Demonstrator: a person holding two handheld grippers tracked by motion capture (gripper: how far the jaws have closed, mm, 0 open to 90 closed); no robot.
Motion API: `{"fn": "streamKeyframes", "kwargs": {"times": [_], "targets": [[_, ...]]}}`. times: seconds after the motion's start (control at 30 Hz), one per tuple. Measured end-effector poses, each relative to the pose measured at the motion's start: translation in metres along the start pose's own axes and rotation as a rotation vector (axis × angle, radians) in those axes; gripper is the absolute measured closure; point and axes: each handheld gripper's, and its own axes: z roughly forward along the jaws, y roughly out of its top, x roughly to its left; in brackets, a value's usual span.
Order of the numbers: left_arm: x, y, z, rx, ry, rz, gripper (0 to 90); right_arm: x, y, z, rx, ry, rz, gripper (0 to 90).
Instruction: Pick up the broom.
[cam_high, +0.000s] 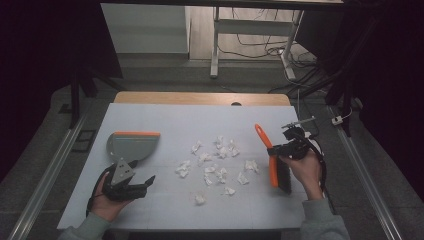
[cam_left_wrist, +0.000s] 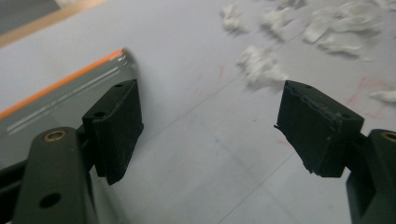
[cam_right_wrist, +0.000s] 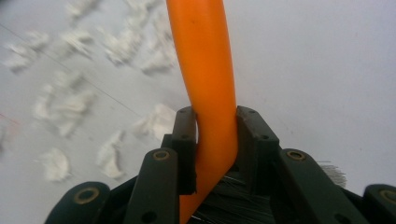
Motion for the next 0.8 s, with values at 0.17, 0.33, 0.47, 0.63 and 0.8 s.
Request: {"fn": "streamKeyframes", "kwargs": {"times": [0.17, 0.33, 0.47, 0.63, 0.8], "targets": [[-0.010, 0.013, 0.005, -0.011, -0.026, 0.019, 23.1, 0.011, 0.002, -0.009, -0.088, 0.070, -0.002, 70.0], [-0.021, 0.035, 0.013, 0.006, -0.010, 0.077, 21.7, 0.025, 0.008, -0.010, -0.137, 0.119, -0.012, 70.1], [-0.028, 0.058, 0.020, -0.037, -0.097, 0.039, 21.9, 0.038, 0.018, -0.013, -0.187, 0.142, -0.026, 70.1], [-0.037, 0.072, 0.031, -0.042, -0.116, 0.045, 22.0, 0.050, 0.026, -0.015, -0.242, 0.158, -0.033, 70.0], [-0.044, 0.080, 0.042, -0.046, -0.166, 0.035, 22.2, 0.058, 0.030, -0.012, -0.284, 0.158, -0.019, 70.0]]}}
